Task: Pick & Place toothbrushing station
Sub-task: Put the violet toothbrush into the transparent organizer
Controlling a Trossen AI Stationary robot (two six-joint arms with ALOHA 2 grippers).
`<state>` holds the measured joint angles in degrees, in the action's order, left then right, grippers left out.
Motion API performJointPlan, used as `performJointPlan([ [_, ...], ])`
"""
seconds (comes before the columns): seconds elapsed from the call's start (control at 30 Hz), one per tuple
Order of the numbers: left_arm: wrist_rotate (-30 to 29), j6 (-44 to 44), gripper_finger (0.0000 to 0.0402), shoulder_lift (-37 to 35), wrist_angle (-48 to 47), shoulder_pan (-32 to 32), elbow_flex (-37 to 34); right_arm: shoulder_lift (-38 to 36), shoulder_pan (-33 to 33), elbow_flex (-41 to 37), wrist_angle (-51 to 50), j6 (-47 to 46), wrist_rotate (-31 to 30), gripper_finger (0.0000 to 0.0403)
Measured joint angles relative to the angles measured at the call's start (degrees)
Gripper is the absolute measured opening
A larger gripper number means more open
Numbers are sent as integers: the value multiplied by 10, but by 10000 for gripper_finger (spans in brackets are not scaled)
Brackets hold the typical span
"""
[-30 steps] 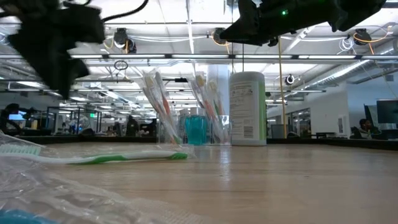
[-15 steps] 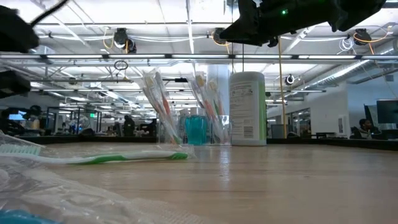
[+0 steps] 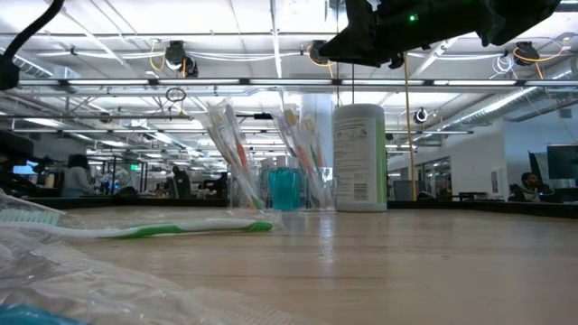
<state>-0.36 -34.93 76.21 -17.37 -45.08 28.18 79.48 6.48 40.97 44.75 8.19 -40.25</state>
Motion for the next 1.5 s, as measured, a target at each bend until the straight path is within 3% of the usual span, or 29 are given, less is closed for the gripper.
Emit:
performJointPlan([
  [0.27, -11, 88, 142, 2, 8, 0, 3, 0, 0, 0, 0, 0, 0, 155],
  [0.6, -28, 216, 12, 2, -24, 9, 4, 0, 0, 0, 0, -2, 0, 155],
  [0.87, -203, 402, 24, 2, -41, 30, 1, 0, 0, 0, 0, -30, 5, 155],
  [1.03, -319, 630, 7, -7, -44, 48, 21, 0, -11, 0, -1, -78, 115, 155],
  [1.17, -391, 788, 17, -9, -33, 61, 69, 1, -30, 0, -5, -138, 200, 155],
  [1.33, -417, 910, 28, -10, -23, 104, 138, 38, -51, 1, -1, -166, 259, 155],
  [1.43, -412, 944, 18, -10, 7, 149, 154, 64, -57, 14, 19, -108, 327, 155],
  [1.5, -405, 960, 11, -10, 47, 180, 155, 76, -52, 24, 15, -76, 337, 155],
])
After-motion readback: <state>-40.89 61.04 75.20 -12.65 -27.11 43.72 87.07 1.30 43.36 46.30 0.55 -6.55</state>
